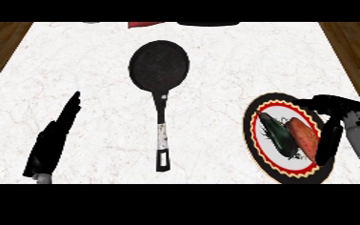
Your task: Pick the sweet potato from the plate and place it in the pan
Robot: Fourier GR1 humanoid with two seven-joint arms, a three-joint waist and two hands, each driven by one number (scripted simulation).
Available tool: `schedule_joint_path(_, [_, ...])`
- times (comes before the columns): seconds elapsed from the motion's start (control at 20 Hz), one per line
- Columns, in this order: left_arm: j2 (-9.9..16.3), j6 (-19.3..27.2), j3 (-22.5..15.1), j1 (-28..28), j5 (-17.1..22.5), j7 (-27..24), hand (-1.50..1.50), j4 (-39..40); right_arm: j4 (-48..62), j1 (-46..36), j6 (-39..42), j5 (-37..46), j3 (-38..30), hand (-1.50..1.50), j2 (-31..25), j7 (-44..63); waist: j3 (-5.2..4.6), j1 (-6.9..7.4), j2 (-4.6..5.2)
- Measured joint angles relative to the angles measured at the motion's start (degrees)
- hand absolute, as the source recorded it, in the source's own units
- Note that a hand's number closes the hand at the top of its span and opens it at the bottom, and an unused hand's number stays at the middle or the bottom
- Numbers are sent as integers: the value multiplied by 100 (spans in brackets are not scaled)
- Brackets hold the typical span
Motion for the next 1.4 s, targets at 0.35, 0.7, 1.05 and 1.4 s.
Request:
schedule_joint_path(0.35, [-163,-108,129,2,-184,27,0,-57,79,139,60,531,-59,-150,346,-129,-1,2,0])
schedule_joint_path(0.7, [-308,-237,274,65,-318,0,0,-121,530,207,2,1281,-139,-150,505,-733,-1,15,2])
schedule_joint_path(1.05, [-395,-397,393,49,-365,63,0,-176,672,353,-391,1730,-330,150,672,-1268,-42,5,-27])
schedule_joint_path(1.4, [-418,-479,488,49,-387,49,0,-167,715,457,-380,1664,-676,150,739,-1365,-66,-20,-39])
